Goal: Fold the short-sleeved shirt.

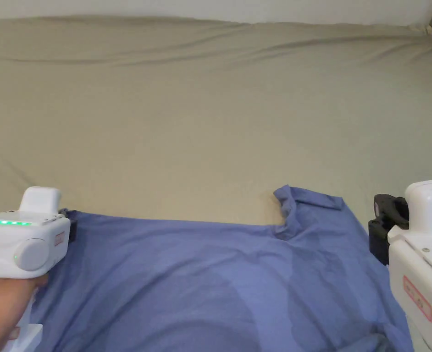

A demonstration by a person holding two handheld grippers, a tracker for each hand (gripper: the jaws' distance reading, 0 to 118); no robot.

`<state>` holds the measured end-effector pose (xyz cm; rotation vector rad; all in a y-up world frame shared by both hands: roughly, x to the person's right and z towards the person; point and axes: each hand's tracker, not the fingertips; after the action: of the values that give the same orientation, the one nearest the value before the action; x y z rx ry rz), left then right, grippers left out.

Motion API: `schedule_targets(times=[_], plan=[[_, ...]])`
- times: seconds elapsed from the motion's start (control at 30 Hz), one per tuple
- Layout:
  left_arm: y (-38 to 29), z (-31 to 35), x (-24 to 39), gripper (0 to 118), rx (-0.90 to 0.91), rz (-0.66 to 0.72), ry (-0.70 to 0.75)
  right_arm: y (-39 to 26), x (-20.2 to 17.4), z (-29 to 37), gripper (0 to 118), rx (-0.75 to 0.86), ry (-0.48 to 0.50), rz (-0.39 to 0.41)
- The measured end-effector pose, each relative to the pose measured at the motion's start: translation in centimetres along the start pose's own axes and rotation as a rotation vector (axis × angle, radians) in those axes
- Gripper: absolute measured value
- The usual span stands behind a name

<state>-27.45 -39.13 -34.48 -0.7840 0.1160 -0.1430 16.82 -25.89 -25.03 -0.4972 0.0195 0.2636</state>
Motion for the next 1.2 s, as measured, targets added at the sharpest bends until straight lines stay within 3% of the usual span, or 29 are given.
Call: schedule_targets(times=[0.17, 0.27, 0.33, 0.4, 0.43, 0.5, 0.67, 0.73, 0.8, 0.83, 0.87, 0.9, 0.97, 1.2], plan=[[0.6, 7.3, 0.4, 1, 0.151, -0.073, 0.005, 0.6, 2.7, -2.8, 0, -0.088, 0.103, -0.087], [0.3, 10.3, 0.4, 1, 0.180, -0.086, 0.011, -0.2, 4.0, -7.2, 3, -0.242, 0.148, -0.099], [-0.1, 11.2, 0.2, 1, 0.184, -0.086, 0.005, -1.6, 4.7, -10.7, 51, -0.355, 0.132, -0.084], [-0.8, 12.0, 0.1, 1, 0.172, -0.080, -0.005, -3.5, 4.7, -14.2, 111, -0.467, 0.075, -0.028], [-1.1, 12.4, 0.0, 1, 0.167, -0.074, -0.007, -4.7, 4.9, -15.9, 116, -0.511, 0.053, -0.011], [-2.0, 12.2, -0.3, 1, 0.156, -0.070, -0.003, -7.0, 5.2, -18.4, 110, -0.575, 0.036, -0.010], [-4.0, 11.4, -0.8, 1, 0.105, -0.075, 0.028, -10.3, 6.0, -22.1, 106, -0.687, -0.004, -0.099], [-4.7, 10.9, -1.0, 1, 0.081, -0.044, 0.022, -10.7, 5.8, -22.3, 85, -0.685, 0.018, -0.136], [-5.2, 10.5, -1.1, 1, 0.065, -0.044, 0.033, -10.0, 5.7, -21.4, 65, -0.635, 0.102, -0.168], [-5.3, 10.4, -1.2, 1, 0.059, -0.044, 0.033, -9.5, 5.6, -20.8, 65, -0.592, 0.145, -0.177], [-5.4, 10.3, -1.1, 1, 0.054, -0.039, 0.031, -9.2, 5.0, -20.3, 23, -0.546, 0.136, -0.148], [-5.5, 10.3, -1.2, 1, 0.049, -0.030, 0.026, -9.0, 4.4, -20.0, 0, -0.505, 0.087, -0.072], [-5.4, 10.5, -1.4, 1, 0.050, -0.015, 0.026, -8.7, 3.7, -19.8, 0, -0.579, 0.125, -0.011], [-5.0, 14.3, -2.3, 1, 0.085, 0.006, 0.024, -4.2, 6.1, -14.6, 0, -0.482, 0.164, -0.071]])
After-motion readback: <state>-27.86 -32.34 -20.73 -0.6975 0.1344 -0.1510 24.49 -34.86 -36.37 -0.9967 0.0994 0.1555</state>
